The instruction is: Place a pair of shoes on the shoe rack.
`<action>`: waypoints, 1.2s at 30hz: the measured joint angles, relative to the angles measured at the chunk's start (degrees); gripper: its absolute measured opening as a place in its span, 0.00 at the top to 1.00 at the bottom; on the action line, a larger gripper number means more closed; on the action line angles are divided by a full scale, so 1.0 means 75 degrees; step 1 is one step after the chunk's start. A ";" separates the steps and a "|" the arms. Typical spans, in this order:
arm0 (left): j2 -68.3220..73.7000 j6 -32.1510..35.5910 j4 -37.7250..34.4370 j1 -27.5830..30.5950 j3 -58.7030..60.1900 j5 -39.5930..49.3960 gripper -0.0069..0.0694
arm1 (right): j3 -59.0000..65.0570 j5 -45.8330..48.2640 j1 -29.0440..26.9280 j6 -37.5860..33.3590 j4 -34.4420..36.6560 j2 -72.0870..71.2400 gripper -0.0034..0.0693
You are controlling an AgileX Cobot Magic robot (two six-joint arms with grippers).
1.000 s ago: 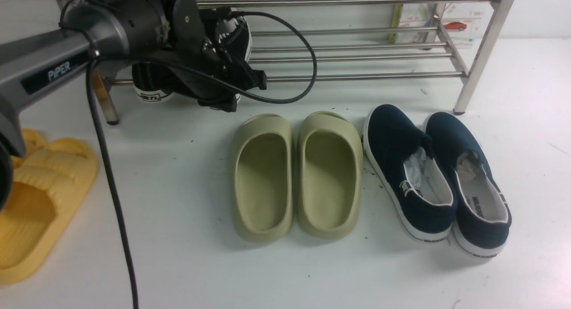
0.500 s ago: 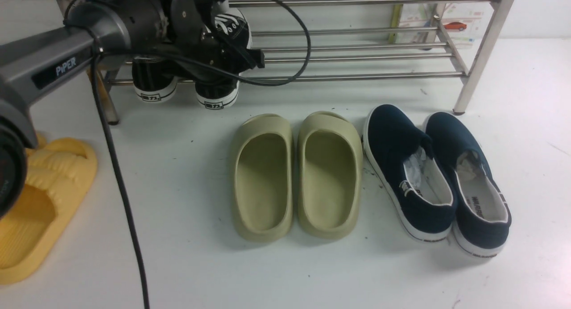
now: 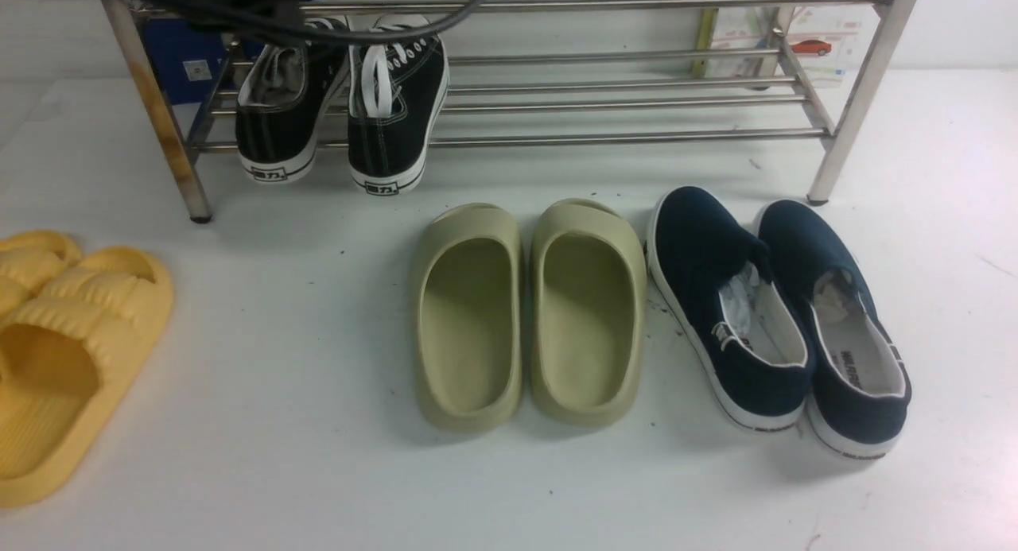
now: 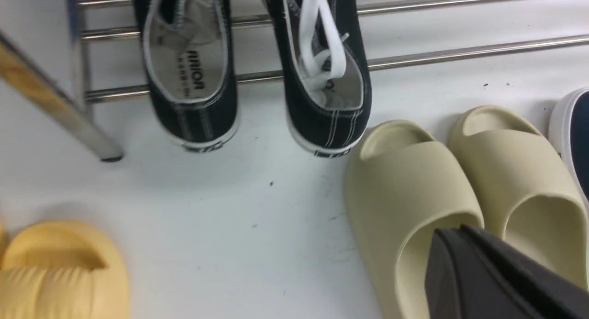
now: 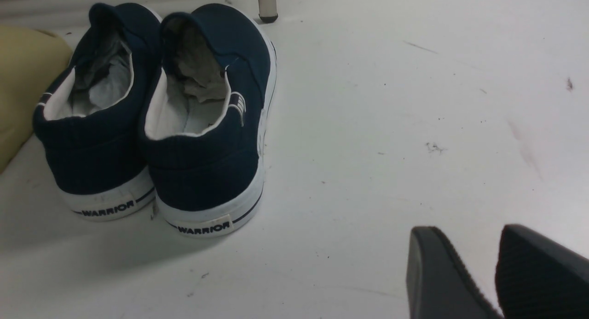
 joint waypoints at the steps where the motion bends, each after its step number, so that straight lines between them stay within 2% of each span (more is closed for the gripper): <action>1: -0.0415 -0.0133 0.0122 0.0000 0.0364 0.0012 0.93 | 0.0000 0.0000 0.0000 0.0000 0.0000 0.0000 0.62; 7: -0.2589 -0.0945 0.0511 0.0000 0.2769 -0.0147 0.93 | 0.0000 0.0000 0.0000 0.0000 0.0000 0.0000 0.62; 16: -0.5252 -0.1111 0.0473 0.0000 0.4854 -0.0388 0.93 | 0.0000 0.0000 0.0000 0.0000 0.0000 0.0000 0.62; 21: -0.6119 -0.1119 0.0030 0.0000 0.5093 0.0051 0.93 | 0.0000 0.0000 0.0000 0.0000 0.0000 0.0000 0.62; 28: -0.6335 -0.1127 -0.0211 0.0000 0.5126 0.0767 0.93 | 0.0000 0.0000 0.0000 0.0000 0.0000 0.0000 0.62; 32: -0.6327 -0.1127 -0.0188 0.0000 0.5132 0.0368 0.93 | 0.0000 0.0000 0.0000 0.0000 0.0000 0.0000 0.62; 36: -0.6327 -0.1127 -0.0160 0.0000 0.5140 -0.0816 0.93 | 0.0000 0.0000 0.0000 0.0000 0.0000 0.0000 0.62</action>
